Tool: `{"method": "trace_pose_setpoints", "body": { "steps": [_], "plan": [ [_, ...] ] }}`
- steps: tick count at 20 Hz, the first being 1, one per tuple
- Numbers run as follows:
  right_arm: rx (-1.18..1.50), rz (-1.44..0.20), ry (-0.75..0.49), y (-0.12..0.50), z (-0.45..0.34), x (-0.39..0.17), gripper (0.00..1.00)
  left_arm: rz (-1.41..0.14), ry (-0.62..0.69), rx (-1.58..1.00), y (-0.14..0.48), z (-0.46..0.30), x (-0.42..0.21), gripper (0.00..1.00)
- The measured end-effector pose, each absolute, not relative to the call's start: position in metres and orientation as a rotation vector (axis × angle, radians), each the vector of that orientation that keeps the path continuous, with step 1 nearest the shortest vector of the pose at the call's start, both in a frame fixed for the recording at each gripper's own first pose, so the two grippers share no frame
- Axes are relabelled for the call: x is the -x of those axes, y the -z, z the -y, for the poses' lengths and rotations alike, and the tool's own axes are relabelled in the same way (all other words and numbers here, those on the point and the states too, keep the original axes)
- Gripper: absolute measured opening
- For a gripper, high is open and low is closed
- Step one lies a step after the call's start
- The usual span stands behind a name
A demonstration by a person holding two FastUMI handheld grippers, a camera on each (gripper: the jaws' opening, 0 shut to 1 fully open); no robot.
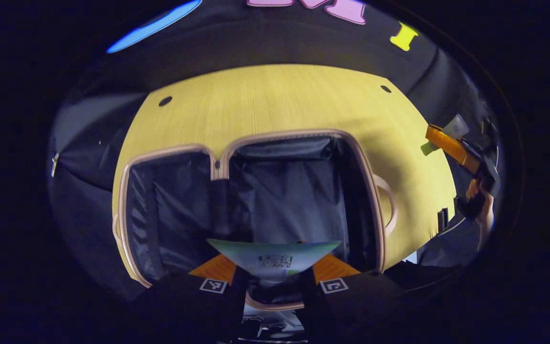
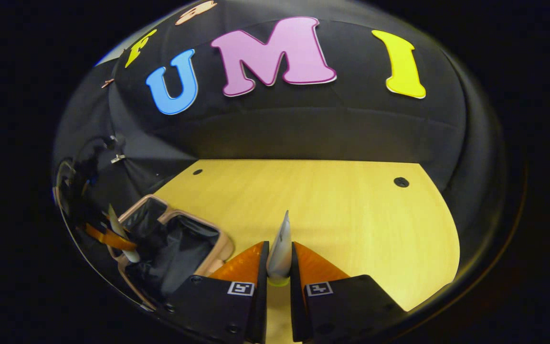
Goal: First open the suitcase, pack the skin care products into it, and then close the suitcase.
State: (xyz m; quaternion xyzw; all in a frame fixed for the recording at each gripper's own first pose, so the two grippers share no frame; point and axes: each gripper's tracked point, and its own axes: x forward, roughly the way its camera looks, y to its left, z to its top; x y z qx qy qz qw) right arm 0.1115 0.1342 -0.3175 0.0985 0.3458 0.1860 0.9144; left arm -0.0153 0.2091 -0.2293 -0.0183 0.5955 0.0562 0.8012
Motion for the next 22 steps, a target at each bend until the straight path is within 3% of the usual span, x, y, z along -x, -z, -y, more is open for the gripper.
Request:
{"method": "trace_pose_setpoints", "body": {
  "steps": [2,4,5,8,10,11,14,19,20,21,22],
  "plan": [
    [-0.214,-0.729,-0.425,0.309,-0.165,-0.095,0.24,-1.34,-0.115,0.111,0.251,-0.206,0.03,0.53],
    [-0.235,-0.764,-0.477,0.306,-0.201,-0.074,0.24,-1.387,-0.123,0.125,0.267,-0.21,0.04,0.59],
    [-0.243,-0.787,-0.5,0.306,-0.218,-0.063,0.24,-1.395,-0.13,0.118,0.277,-0.213,0.043,0.56],
    [-0.269,-0.872,-0.537,0.315,-0.267,-0.031,0.24,-1.395,-0.128,0.164,0.293,-0.204,0.034,0.58],
    [-0.299,-0.925,-0.547,0.323,-0.295,-0.017,0.24,-1.377,-0.136,0.183,0.299,-0.201,0.027,0.65],
    [-0.299,-0.962,-0.537,0.331,-0.305,-0.01,0.24,-1.363,-0.127,0.202,0.297,-0.197,0.026,0.63],
    [-0.274,-1.118,-0.503,0.359,-0.321,0.018,0.24,-1.277,-0.118,0.16,0.278,-0.201,0.023,0.83],
    [-0.328,-1.412,-0.461,0.4,-0.344,0.059,0.24,-0.977,-0.153,0.083,0.201,-0.259,-0.008,0.83],
    [-0.331,-1.457,-0.443,0.41,-0.347,0.063,0.18,-0.948,-0.179,0.082,0.196,-0.278,-0.008,0.84],
    [-0.315,-1.48,-0.423,0.418,-0.349,0.064,0.27,-0.929,-0.224,0.074,0.189,-0.301,-0.003,0.84],
    [-0.285,-1.489,-0.407,0.425,-0.349,0.065,0.27,-0.907,-0.274,0.057,0.181,-0.326,0.005,0.85]
  ]
}}
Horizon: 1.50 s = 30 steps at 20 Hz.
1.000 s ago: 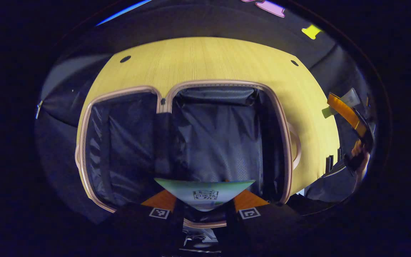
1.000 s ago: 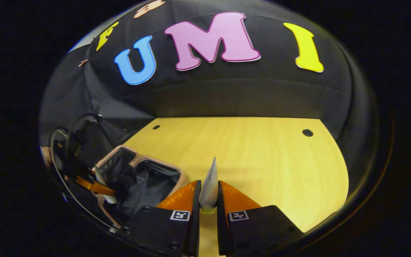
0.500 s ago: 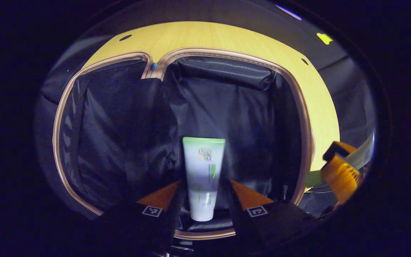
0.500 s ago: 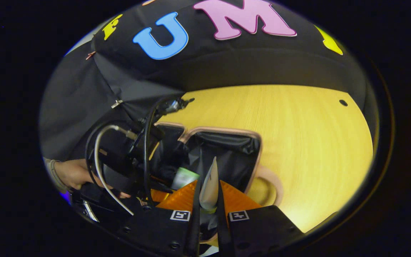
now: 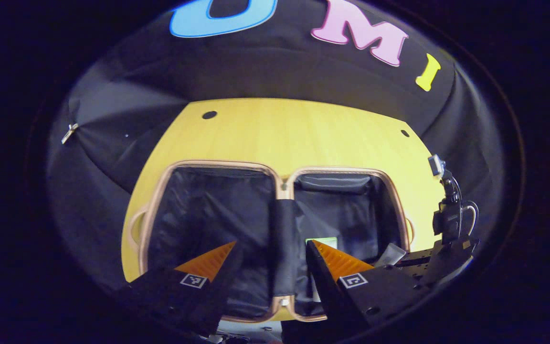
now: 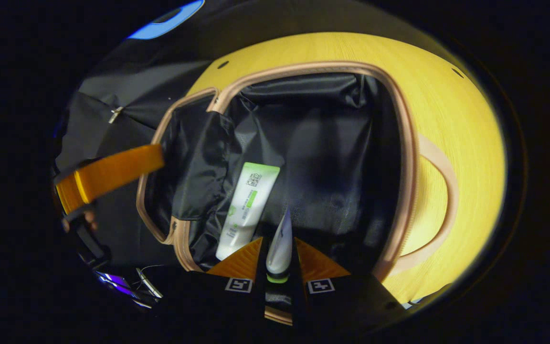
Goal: First open the suitcase, pack the skin care products into it, and then close the suitcase.
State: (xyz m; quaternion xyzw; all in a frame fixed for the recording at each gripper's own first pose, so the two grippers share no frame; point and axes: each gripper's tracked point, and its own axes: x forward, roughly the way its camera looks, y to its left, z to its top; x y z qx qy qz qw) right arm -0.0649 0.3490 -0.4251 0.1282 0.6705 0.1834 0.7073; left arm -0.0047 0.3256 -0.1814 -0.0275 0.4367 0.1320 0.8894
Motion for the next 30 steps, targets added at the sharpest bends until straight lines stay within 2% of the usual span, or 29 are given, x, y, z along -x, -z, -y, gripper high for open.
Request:
{"method": "trace_pose_setpoints", "body": {
  "steps": [1,2,5,6,7,9,13,18,20,22,23,24,26,28,29,30],
  "plan": [
    [-0.258,-1.491,-0.401,0.43,-0.348,0.063,0.41,-0.885,-0.315,0.034,0.172,-0.351,0.016,0.86],
    [-0.286,-1.495,-0.421,0.431,-0.359,0.069,0.35,-0.87,-0.365,0.016,0.166,-0.382,0.03,0.86],
    [-0.28,-1.423,-0.473,0.41,-0.375,0.062,0.89,-0.815,-0.533,0.095,0.158,-0.457,0.064,0.86],
    [-0.261,-1.376,-0.484,0.403,-0.376,0.058,0.91,-0.798,-0.573,0.139,0.157,-0.471,0.074,0.86],
    [-0.26,-1.324,-0.496,0.392,-0.376,0.05,0.98,-0.778,-0.617,0.165,0.154,-0.491,0.082,0.86],
    [-0.301,-1.236,-0.519,0.366,-0.377,0.038,0.98,-0.757,-0.682,0.198,0.15,-0.527,0.091,0.86],
    [-0.351,-1.119,-0.51,0.329,-0.362,0.013,0.97,-0.756,-0.724,0.264,0.152,-0.581,0.09,0.89],
    [-0.363,-1.116,-0.47,0.324,-0.342,0.004,0.97,-0.964,-0.627,0.393,0.214,-0.586,0.071,0.89],
    [-0.353,-1.125,-0.465,0.324,-0.337,0.009,0.97,-1.054,-0.654,0.415,0.252,-0.591,0.074,0.88],
    [-0.35,-1.13,-0.471,0.324,-0.335,0.017,0.97,-1.097,-0.628,0.411,0.279,-0.591,0.07,0.87],
    [-0.354,-1.13,-0.475,0.322,-0.334,0.019,0.97,-1.125,-0.636,0.39,0.268,-0.586,0.076,0.82],
    [-0.364,-1.132,-0.484,0.319,-0.333,0.022,0.97,-1.101,-0.589,0.399,0.272,-0.581,0.064,0.65],
    [-0.382,-1.128,-0.49,0.314,-0.33,0.021,0.98,-1.106,-0.578,0.346,0.261,-0.581,0.06,0.2],
    [-0.385,-1.099,-0.495,0.307,-0.329,0.015,0.97,-1.02,-0.519,0.35,0.235,-0.569,0.048,0.16],
    [-0.377,-1.081,-0.501,0.303,-0.327,0.011,0.97,-0.984,-0.488,0.368,0.218,-0.558,0.048,0.17],
    [-0.37,-1.064,-0.517,0.298,-0.328,0.01,0.97,-0.958,-0.469,0.367,0.2,-0.552,0.049,0.1]
  ]
}}
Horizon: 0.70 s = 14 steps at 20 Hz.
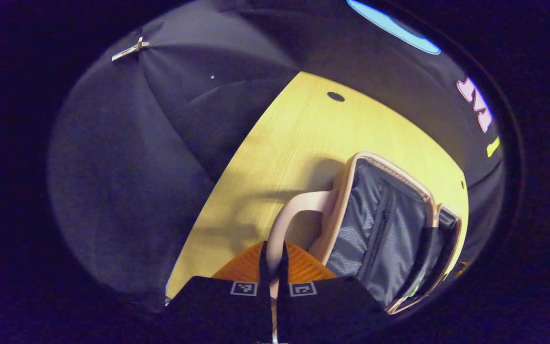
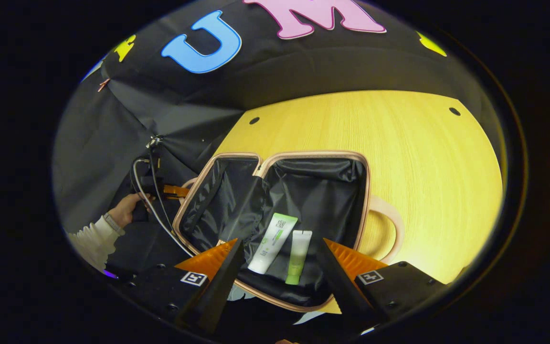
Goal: First open the suitcase, pack the skin care products into it, and then close the suitcase.
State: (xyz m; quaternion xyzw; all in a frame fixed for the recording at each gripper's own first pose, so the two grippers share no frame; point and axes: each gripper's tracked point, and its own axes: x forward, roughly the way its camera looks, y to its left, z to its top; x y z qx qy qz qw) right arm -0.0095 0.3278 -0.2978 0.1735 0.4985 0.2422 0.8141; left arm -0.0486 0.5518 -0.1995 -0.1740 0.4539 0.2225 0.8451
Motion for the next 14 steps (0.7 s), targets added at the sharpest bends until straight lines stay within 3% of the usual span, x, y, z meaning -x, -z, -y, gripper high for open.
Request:
{"method": "trace_pose_setpoints", "body": {
  "steps": [6,7,14],
  "plan": [
    [-0.355,-0.976,-0.586,0.269,-0.311,0.005,0.97,-0.776,-0.368,0.209,0.076,-0.492,0.034,0.08],
    [-0.356,-0.961,-0.597,0.264,-0.306,0.005,0.97,-0.758,-0.357,0.169,0.058,-0.475,0.032,0.12],
    [-0.37,-0.883,-0.61,0.237,-0.241,0.02,0.97,-0.618,-0.119,0.071,-0.022,-0.28,-0.003,0.08]
  ]
}}
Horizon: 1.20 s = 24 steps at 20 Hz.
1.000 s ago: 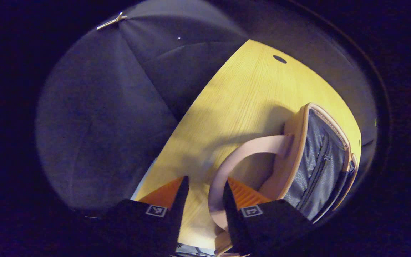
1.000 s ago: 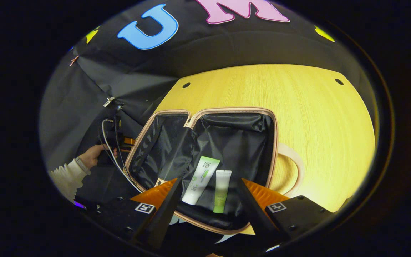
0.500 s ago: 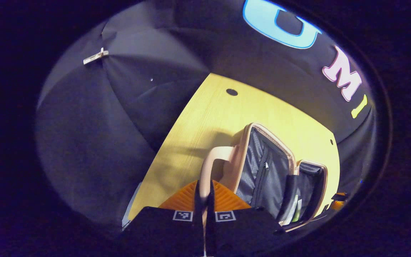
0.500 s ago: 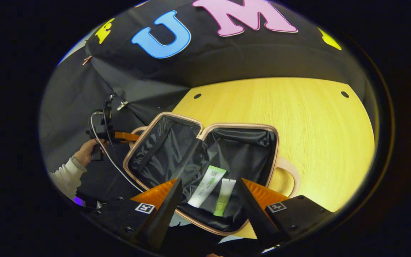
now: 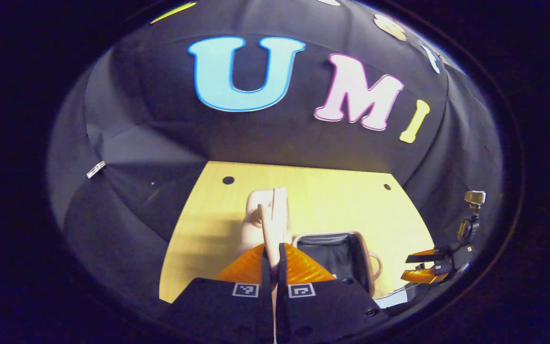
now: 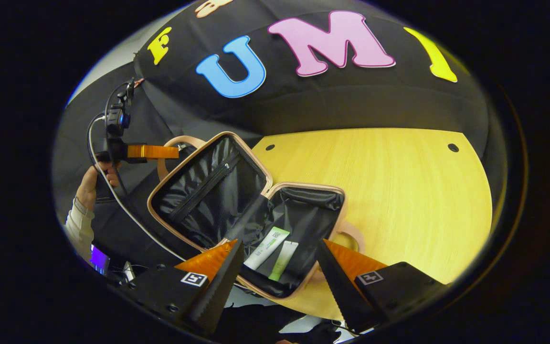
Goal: First open the suitcase, pack the skin care products into it, and then close the suitcase.
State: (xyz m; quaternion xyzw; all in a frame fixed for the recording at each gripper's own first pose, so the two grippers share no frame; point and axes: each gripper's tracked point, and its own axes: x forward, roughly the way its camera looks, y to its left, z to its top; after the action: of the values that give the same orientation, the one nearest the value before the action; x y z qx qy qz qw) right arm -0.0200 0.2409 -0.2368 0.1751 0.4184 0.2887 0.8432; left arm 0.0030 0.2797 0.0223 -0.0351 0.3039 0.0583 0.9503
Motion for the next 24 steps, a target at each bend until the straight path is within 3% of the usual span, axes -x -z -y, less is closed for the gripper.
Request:
{"method": "trace_pose_setpoints", "body": {
  "steps": [4,8,15,19,21,24],
  "plan": [
    [-0.385,-0.878,-0.596,0.233,-0.203,0.033,0.97,-0.636,0.095,0.14,0.014,-0.154,-0.031,0.08],
    [-0.333,-0.83,-0.559,0.225,-0.159,0.042,0.97,-0.726,0.17,0.135,0.099,-0.102,-0.066,0.09],
    [-0.332,-0.831,-0.454,0.231,-0.088,0.061,0.97,-0.997,0.138,0.047,0.215,-0.074,-0.1,0.19],
    [-0.336,-0.821,-0.41,0.232,-0.061,0.069,0.97,-0.964,0.081,-0.051,0.213,-0.083,-0.105,0.27],
    [-0.312,-0.798,-0.374,0.228,-0.048,0.065,0.97,-0.859,0.034,-0.103,0.183,-0.087,-0.114,0.65],
    [-0.274,-0.639,-0.324,0.187,-0.025,0.036,0.97,-0.657,-0.052,-0.134,0.112,-0.098,-0.128,0.96]
  ]
}}
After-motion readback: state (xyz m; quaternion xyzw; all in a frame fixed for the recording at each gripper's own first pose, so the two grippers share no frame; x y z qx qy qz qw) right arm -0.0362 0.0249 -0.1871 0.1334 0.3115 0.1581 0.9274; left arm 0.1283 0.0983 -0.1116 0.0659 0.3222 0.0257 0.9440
